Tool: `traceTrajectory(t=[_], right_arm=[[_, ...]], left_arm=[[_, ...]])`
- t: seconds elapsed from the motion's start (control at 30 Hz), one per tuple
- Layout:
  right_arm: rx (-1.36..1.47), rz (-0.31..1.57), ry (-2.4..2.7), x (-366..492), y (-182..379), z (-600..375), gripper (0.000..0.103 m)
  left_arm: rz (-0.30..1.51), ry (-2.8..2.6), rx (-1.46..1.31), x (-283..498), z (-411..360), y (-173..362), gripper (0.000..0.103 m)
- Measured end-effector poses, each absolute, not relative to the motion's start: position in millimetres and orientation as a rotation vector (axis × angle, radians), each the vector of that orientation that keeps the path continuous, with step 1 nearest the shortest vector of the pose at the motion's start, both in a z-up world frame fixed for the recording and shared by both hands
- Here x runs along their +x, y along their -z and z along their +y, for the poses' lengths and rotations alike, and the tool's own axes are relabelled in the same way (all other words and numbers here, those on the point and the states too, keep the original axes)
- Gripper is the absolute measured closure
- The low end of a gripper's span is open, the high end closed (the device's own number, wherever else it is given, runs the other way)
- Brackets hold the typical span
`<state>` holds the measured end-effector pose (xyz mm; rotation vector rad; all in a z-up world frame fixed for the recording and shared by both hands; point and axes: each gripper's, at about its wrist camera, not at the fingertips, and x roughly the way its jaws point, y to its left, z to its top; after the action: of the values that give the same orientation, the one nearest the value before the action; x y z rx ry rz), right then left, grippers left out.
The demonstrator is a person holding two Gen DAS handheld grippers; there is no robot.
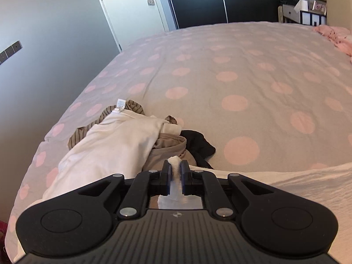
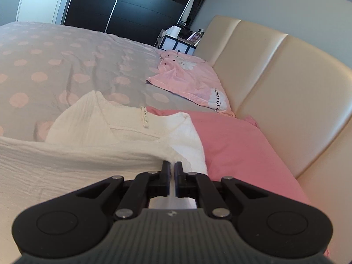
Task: Fold clothes
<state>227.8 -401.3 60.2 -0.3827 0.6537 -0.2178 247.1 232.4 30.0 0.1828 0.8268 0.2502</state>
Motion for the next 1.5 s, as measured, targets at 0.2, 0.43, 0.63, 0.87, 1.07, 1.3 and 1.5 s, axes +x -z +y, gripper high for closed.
traceTrajectory(t=[0.2, 0.43, 0.63, 0.87, 1.07, 1.3, 1.5], right_arm=[[-0.382, 0.687, 0.212, 270.7, -29.1, -395.3, 0.098], [-0.308, 0.716, 0.216, 277.7, -19.4, -399.7, 0.087], [-0.277, 0.685, 0.22, 250.2, -44.5, -404.1, 0.054], [-0.229, 0.701, 0.196, 180.6, -69.0, -416.8, 0.042], [-0.147, 0.761, 0.19, 105.3, -68.3, -439.5, 0.039], [-0.083, 0.805, 0.182, 28.2, -54.8, -464.4, 0.037], [-0.12, 0.869, 0.095, -14.9, -24.8, -466.5, 0.036]], left_arm=[[0.87, -0.258, 0.222, 271.2, 229.0, -2.8, 0.096], [0.89, -0.222, 0.2, 274.0, 227.4, 5.5, 0.086], [0.842, -0.167, 0.193, 247.5, 222.5, -22.4, 0.071], [0.859, 0.101, 0.18, 178.2, 189.4, -50.9, 0.063], [0.91, 0.335, 0.201, 90.7, 144.6, -48.4, 0.058], [0.974, 0.514, 0.301, 4.5, 93.9, -15.8, 0.057], [0.936, 0.7, 0.505, -56.0, 56.2, 7.7, 0.057]])
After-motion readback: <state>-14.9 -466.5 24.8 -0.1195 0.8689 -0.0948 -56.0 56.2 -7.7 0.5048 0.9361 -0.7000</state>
